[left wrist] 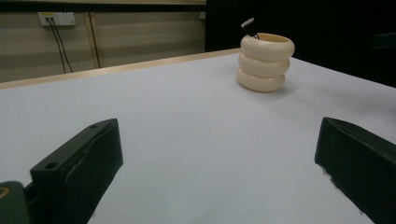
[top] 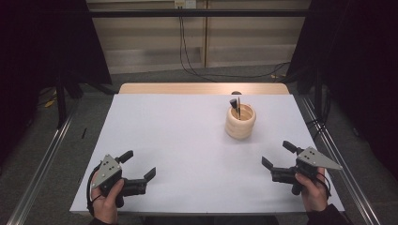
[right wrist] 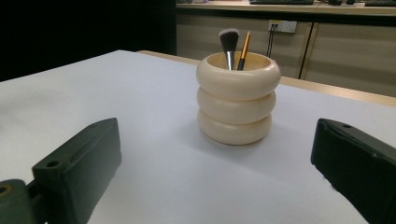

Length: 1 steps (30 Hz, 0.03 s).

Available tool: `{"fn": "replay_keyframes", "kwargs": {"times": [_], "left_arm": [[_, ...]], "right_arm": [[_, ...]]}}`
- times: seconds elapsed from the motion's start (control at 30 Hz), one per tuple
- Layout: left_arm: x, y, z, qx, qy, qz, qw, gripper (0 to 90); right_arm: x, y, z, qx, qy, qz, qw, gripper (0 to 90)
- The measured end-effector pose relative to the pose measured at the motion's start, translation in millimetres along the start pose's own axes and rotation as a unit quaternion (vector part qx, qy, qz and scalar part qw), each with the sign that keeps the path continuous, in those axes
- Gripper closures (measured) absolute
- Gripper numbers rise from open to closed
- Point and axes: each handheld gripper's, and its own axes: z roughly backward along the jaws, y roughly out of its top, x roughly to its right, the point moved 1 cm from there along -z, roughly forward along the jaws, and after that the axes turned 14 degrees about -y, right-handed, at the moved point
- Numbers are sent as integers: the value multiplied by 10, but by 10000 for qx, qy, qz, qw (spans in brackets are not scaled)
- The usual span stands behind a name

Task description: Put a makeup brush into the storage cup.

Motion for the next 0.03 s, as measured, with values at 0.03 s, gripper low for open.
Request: {"fn": "replay_keyframes", "kwargs": {"times": [0.03], "left_arm": [[0,-1,-1,-5,2,1,10000,9]], "right_arm": [[-1,-1,-2,-16,47,3,10000,13]]}}
